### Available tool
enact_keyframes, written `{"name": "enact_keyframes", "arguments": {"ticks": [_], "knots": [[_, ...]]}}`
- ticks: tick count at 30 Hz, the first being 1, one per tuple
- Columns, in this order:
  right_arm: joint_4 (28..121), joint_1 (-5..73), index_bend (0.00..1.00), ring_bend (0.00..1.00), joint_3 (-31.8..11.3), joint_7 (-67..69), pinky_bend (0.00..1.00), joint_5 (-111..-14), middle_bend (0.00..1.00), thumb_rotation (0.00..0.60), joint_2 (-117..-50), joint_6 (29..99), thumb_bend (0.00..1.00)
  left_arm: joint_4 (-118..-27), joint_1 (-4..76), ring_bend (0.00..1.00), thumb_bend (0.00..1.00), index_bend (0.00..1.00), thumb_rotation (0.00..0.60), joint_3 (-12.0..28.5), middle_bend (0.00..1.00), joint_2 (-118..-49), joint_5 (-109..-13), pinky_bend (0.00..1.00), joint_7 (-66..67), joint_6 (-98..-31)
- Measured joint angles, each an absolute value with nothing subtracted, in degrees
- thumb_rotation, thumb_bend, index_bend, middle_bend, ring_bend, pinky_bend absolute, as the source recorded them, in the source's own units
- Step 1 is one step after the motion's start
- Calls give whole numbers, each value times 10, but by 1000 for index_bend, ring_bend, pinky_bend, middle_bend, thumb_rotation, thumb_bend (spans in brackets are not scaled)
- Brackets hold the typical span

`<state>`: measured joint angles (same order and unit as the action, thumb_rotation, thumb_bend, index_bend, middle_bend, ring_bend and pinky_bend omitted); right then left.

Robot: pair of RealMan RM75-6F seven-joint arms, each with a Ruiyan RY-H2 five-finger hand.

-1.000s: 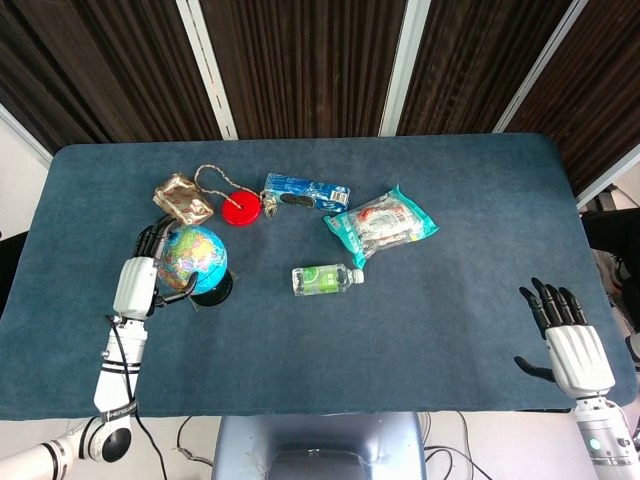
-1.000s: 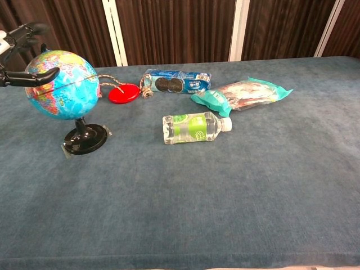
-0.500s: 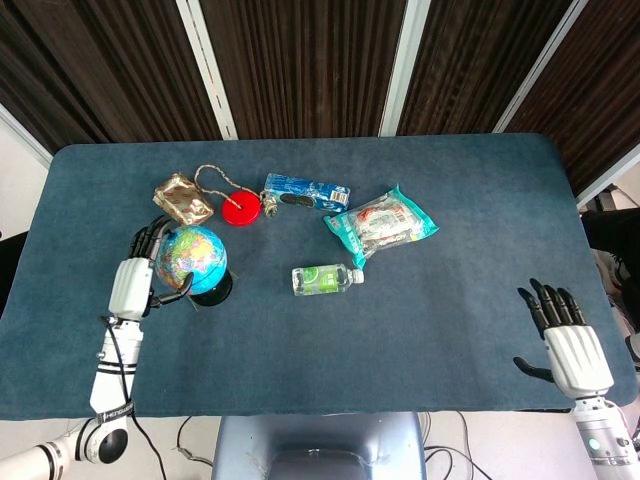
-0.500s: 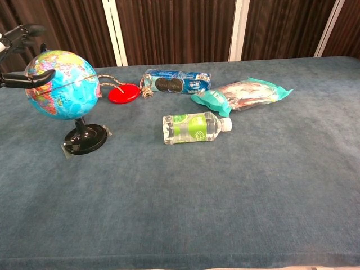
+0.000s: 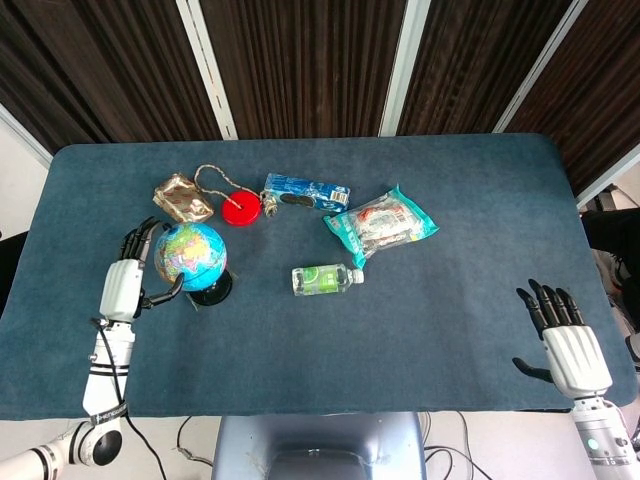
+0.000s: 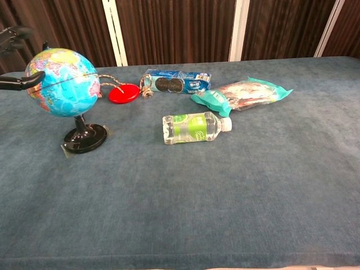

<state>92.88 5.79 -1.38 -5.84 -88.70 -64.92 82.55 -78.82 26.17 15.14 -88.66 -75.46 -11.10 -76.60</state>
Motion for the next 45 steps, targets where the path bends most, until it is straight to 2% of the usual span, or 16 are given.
{"name": "enact_keyframes", "arguments": {"ticks": [33,41,45], "knots": [[931,58,0,0,-14,-66,0,-885,0,600,-652,826,150,-744,247,0,318,0,527,161,0,-884,-717,62,-131,-742],[930,57,0,0,-14,-63,0,-886,0,600,-651,827,150,-741,246,0,317,0,543,162,0,-876,-707,64,-116,-731],[931,55,0,0,-14,-58,0,-888,0,600,-649,833,150,-749,238,0,318,0,564,148,0,-848,-707,64,-90,-723]]}}
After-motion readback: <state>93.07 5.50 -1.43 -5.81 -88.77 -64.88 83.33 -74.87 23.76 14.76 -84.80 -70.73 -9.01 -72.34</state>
